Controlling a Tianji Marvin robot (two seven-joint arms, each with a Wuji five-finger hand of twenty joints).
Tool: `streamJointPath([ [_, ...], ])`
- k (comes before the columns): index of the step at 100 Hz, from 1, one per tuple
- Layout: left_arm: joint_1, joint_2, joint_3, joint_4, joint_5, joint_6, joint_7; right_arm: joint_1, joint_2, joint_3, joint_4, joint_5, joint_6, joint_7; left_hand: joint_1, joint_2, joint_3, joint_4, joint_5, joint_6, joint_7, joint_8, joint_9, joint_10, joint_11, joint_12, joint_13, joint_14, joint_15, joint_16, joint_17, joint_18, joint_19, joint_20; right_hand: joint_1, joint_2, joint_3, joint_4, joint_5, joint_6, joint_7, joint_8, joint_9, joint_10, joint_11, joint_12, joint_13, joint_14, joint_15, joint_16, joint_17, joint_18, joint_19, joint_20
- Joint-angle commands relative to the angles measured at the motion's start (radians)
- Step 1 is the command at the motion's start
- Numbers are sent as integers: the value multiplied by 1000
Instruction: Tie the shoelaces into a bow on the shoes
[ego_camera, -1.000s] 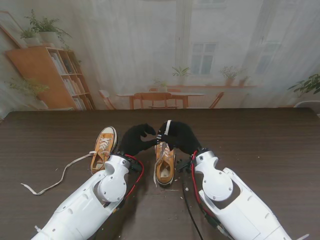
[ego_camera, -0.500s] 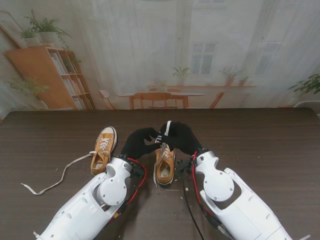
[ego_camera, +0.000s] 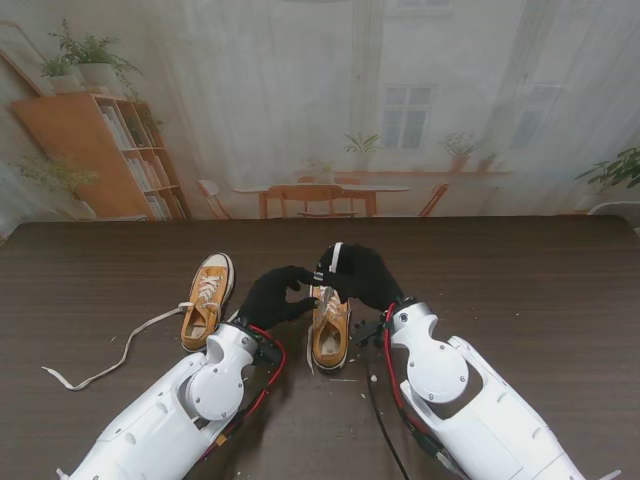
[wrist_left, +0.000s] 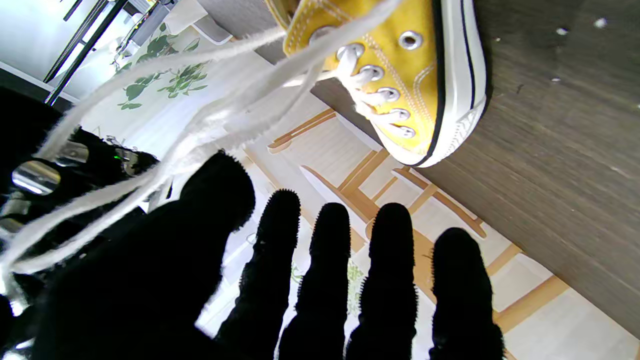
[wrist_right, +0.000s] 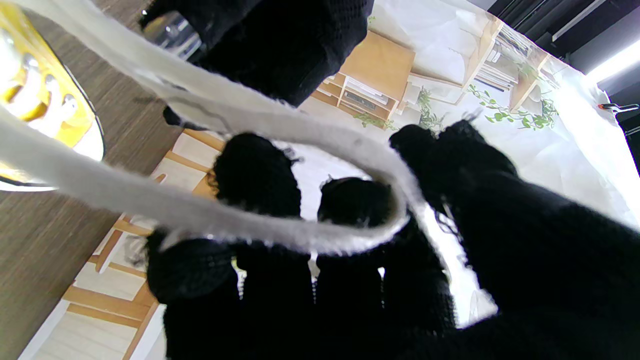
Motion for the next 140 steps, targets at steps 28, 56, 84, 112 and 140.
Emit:
streamJointPath([
  [28,-18,-18,30,4,-21,-10,-12,-4,4,2,-7,-9,-3,11,-105,-39,14,-22,42,-88,-5,12,18,-23,7,-7,3,-17,7,-3,15,-21,21,3,45,11,0,25,0,-62,20,28,-4,-21,13,0,20,4,15,-1,-2,-20,27,13],
  [56,3,-15,32,-18,-23,-11,-20,-4,6,7,-8,-16,-6,12,-108,-50,6,-23,43,-95,18,32,23,-23,11,-4,6,-17,7,-5,19,-20,23,5,45,12,-1,25,1,-60,21,28,-4,-18,13,0,20,5,15,-1,-3,-18,28,14],
  [84,15,-12,27,-43,-16,-12,-20,-3,6,5,-9,-11,-6,15,-105,-38,-14,-27,46,-93,16,27,26,-21,10,-3,7,-15,8,-5,19,-20,23,5,45,12,0,25,1,-63,20,27,-2,-19,13,0,21,6,16,-1,-2,-18,29,15],
  [112,38,-6,23,-75,-18,-7,-36,-1,8,7,-10,-14,-4,20,-72,-40,-39,-36,50,-107,37,29,39,-22,14,-1,16,-15,9,-6,19,-20,23,6,48,9,2,26,1,-60,20,27,-1,-20,12,-1,21,6,16,-1,-2,-19,29,15],
  [140,77,5,-3,-112,6,-3,-36,1,4,4,-9,-16,-5,9,-44,-32,-67,-35,50,-114,47,18,46,-24,14,-1,23,-17,12,-5,28,-21,25,6,46,10,2,24,1,-62,21,28,-2,-21,11,-1,23,3,12,-3,0,-19,28,15],
])
